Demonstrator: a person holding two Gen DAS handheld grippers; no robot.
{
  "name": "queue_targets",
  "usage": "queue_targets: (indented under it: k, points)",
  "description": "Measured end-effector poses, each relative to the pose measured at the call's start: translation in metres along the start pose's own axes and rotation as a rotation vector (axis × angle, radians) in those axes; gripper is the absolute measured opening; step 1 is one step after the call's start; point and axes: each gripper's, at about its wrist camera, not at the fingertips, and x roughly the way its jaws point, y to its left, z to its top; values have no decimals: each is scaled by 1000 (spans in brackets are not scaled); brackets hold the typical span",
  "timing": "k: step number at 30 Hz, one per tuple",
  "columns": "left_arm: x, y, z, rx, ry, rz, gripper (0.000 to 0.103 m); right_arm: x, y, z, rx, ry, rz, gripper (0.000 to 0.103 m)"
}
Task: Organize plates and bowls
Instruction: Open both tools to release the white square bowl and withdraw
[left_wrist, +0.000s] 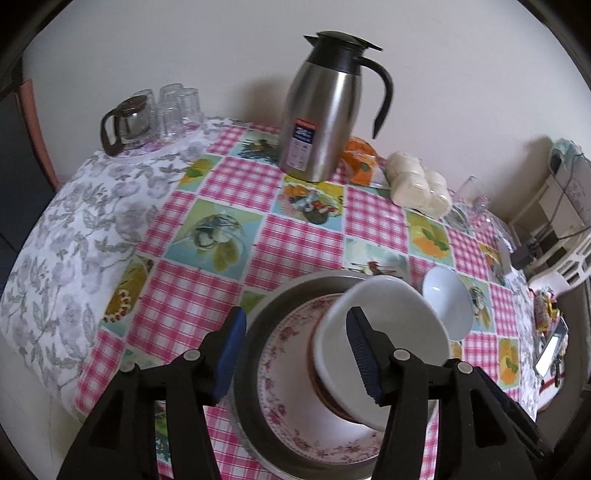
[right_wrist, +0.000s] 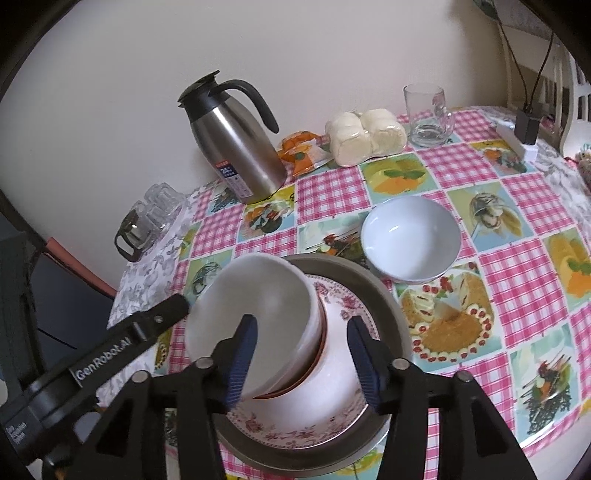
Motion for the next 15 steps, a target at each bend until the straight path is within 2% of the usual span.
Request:
queue_targets:
  k: [2, 3, 5, 9, 15]
  points:
    - [0, 3, 0, -10, -3, 19, 62, 0, -1, 1, 2, -6, -10, 66]
    - [1, 5, 1, -15, -3, 29, 75, 0, -2, 1, 3, -10, -16, 67]
    - [0, 8, 1, -27, -12, 50, 89, 0, -4, 1, -2, -21, -39, 68]
    - [-1, 12, 3, -36, -33, 86, 89, -1, -5, 1, -8, -32, -67, 73]
    - [-1, 18, 2, -48, -64, 143, 94, -1, -6, 1, -15, -45, -76, 84]
